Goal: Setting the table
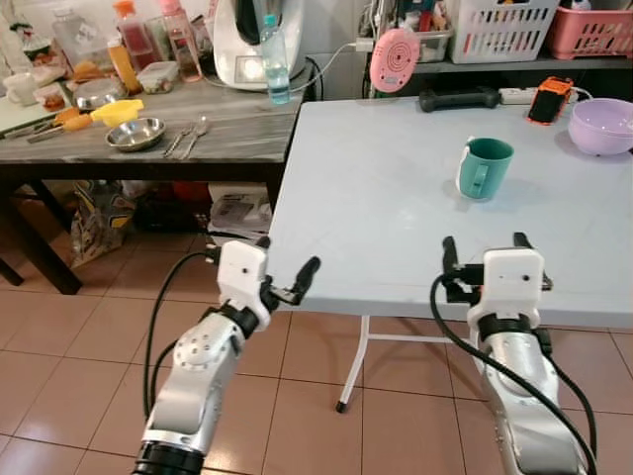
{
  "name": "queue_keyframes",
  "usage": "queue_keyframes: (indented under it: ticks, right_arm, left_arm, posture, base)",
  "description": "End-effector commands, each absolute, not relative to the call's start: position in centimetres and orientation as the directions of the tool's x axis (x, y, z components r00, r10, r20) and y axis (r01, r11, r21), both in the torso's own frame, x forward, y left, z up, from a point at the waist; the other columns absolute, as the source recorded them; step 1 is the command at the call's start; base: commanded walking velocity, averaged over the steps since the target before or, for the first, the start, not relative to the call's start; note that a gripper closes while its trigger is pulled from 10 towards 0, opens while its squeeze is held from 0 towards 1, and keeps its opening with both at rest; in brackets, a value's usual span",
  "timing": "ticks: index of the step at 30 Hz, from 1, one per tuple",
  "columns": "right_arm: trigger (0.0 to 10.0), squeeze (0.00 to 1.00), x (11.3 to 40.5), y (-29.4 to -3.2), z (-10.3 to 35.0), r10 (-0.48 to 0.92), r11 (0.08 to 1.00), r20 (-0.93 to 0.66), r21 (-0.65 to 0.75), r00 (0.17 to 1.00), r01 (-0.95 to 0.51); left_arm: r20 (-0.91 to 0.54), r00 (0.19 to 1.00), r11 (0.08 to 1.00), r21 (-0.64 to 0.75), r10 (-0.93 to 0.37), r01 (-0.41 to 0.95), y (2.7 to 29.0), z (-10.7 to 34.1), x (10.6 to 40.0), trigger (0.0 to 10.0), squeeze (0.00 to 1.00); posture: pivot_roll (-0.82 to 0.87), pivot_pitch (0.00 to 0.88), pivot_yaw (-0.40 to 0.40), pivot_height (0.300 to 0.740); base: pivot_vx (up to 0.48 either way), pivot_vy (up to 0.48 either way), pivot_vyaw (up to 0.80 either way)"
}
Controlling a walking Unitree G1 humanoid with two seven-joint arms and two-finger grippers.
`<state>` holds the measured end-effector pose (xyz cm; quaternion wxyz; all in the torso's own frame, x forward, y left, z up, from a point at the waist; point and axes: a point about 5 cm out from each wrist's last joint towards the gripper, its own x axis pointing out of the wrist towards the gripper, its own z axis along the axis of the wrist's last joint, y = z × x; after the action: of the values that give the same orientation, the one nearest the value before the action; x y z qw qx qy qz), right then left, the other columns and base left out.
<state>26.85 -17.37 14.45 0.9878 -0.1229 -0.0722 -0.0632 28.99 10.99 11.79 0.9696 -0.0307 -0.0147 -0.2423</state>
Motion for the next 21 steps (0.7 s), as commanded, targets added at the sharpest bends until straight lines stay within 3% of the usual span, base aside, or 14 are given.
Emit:
queue_keyframes:
  ticks: [1,21]
  right_arm:
    - [10.0,0.00,27.0,-17.7,14.7,-0.128,0.957,0.169,-0.237,0.977,0.166]
    - [10.0,0.00,27.0,-19.0,14.8,-0.216,0.932,0.186,-0.255,0.959,0.259]
  left_arm:
    - [0.080,0.867,0.867,-0.042,-0.492,0.496,10.6,12.5,28.9,10.0,0.00]
    - [0.073,0.847,0.846,-0.048,-0.527,0.531,10.4,12.4,28.7,10.0,0.00]
  posture:
    - [-0.08,0.000,0.090,0.740]
    - [-0.08,0.000,0.097,0.740]
  base:
    - [0.000,0.000,0.00]
    - [0.307,0.000,0.00]
